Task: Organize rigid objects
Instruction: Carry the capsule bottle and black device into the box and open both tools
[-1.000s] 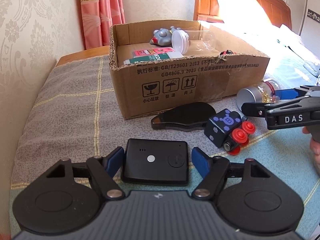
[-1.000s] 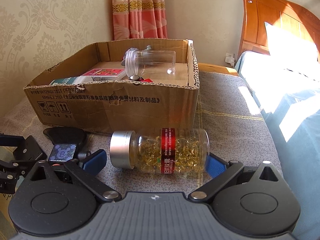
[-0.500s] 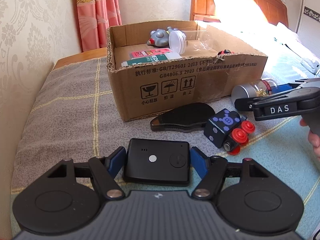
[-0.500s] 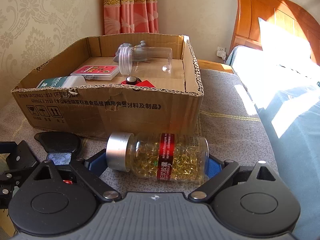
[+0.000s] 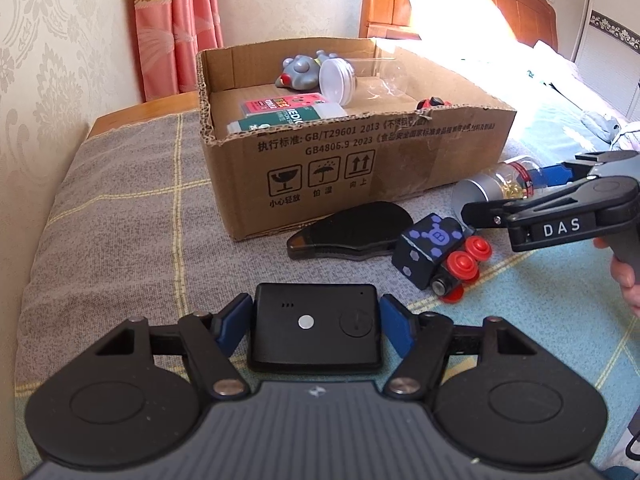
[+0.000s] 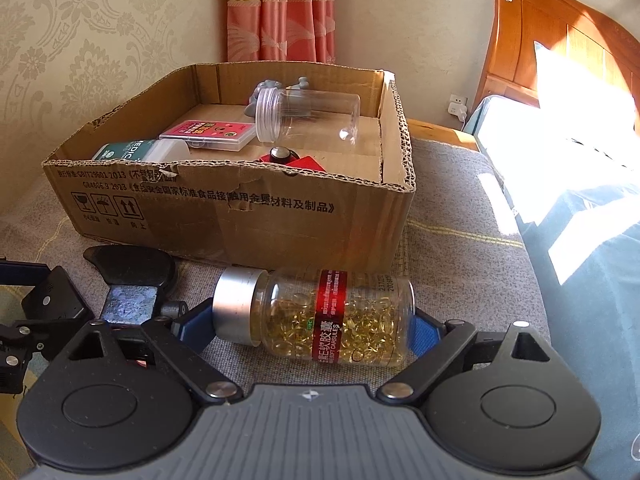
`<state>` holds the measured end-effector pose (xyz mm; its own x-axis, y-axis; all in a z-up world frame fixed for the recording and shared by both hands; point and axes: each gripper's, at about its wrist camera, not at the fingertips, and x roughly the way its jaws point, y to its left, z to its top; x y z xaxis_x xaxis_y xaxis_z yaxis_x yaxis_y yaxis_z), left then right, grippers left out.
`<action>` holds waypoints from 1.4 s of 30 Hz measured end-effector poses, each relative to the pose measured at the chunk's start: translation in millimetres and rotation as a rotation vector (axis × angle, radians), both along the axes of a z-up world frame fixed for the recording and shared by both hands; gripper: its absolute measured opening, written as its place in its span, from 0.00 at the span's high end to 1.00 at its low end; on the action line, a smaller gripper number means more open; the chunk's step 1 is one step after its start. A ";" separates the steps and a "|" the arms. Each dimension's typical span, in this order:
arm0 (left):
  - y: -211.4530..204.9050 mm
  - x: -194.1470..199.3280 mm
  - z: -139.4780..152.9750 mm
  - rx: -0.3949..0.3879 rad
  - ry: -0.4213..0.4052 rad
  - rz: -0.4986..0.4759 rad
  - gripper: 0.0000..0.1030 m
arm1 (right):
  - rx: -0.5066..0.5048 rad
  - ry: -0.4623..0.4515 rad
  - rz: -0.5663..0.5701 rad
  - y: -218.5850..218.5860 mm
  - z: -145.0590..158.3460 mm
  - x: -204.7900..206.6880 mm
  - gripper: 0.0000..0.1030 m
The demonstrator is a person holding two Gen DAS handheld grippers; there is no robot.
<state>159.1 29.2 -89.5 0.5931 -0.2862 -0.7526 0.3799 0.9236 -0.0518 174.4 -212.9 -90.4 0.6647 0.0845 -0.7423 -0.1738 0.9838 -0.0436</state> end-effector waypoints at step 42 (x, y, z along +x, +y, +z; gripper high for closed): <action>-10.7 -18.0 52.2 0.014 -0.077 -0.023 0.33 | -0.004 -0.100 0.146 -3.9 88.8 46.0 0.00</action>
<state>141.1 18.5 -37.3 0.6432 -0.2903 -0.7086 0.4032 0.9151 -0.0089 220.4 -216.8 -1.6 0.7163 0.1828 -0.6734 -0.3094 0.9482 -0.0717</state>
